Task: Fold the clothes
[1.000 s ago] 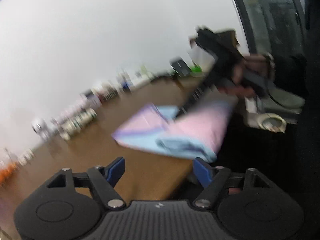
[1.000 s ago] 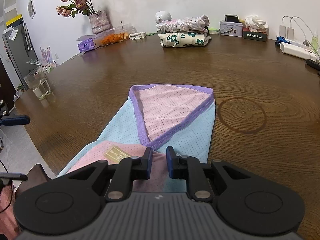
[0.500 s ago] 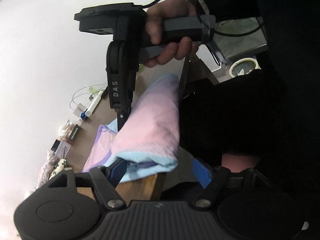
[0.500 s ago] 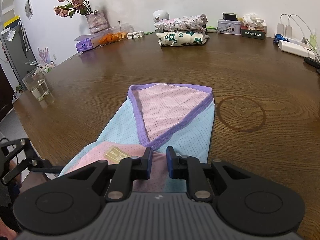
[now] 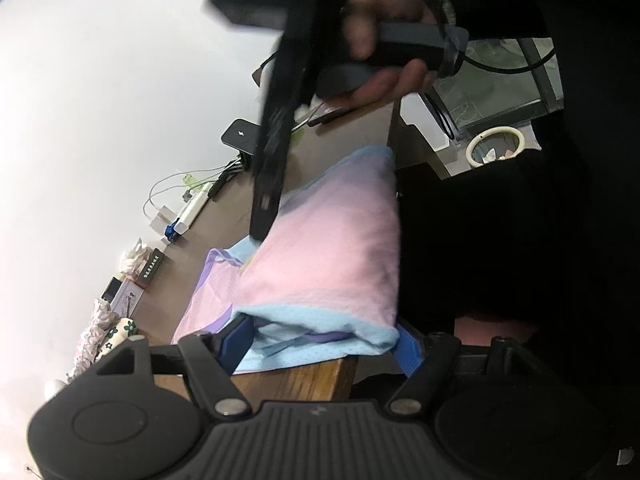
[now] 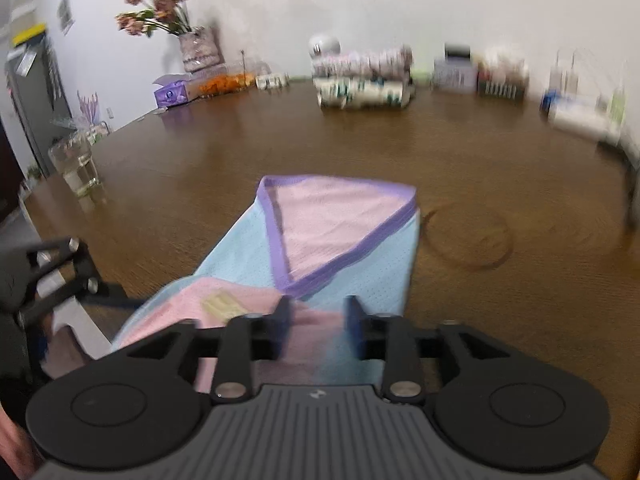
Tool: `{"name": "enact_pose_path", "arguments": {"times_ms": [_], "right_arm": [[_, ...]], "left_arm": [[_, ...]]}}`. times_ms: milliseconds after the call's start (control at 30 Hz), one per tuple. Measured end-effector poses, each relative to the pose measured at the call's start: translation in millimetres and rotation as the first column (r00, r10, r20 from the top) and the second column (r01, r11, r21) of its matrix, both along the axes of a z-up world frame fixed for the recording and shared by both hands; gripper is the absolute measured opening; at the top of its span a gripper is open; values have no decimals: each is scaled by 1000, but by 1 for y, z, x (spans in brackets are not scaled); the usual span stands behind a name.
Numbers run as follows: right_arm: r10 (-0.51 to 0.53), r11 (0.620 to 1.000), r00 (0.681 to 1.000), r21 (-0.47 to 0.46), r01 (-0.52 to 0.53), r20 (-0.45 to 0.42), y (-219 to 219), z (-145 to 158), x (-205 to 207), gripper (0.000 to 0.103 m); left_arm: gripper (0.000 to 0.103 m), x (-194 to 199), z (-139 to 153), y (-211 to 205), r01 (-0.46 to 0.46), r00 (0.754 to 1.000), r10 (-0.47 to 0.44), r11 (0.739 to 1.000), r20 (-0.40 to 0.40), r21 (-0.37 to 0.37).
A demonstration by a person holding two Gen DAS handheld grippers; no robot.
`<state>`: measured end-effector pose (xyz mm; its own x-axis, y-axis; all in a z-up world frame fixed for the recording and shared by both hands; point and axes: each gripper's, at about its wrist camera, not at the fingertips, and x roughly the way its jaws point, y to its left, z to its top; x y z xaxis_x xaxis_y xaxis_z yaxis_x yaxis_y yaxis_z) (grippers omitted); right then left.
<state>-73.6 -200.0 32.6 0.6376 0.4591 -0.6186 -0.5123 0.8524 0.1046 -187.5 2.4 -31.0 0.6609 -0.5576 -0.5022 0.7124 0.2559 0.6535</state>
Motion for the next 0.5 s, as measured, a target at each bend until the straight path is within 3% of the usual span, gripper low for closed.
{"name": "enact_pose_path", "arguments": {"times_ms": [33,100,167,333,433,500], "right_arm": [[15,1000,999,-16,-14,47,-5,4,-7,56],[91,996,989,-24,-89,115,-16,11,-24,56],[148,989,980,-12,-148,129,-22,14,-32,56],[172,985,984,-2,-172,42,-6,-4,-24,40],[178,984,984,9,-178,13,-2,-12,-19,40],[193,981,981,21,-193,-3,-3,-12,-16,40]], "left_arm": [[73,2,1,1,-1,1000,1,1000,-7,-7],[73,5,2,3,0,1000,-1,1000,-18,-18],[73,7,3,2,4,1000,-4,1000,-26,-26],[74,8,4,4,1,1000,-1,1000,-12,-23],[83,4,4,2,-8,1000,9,1000,21,-14],[83,2,4,-2,-5,999,5,1000,40,-5]]}}
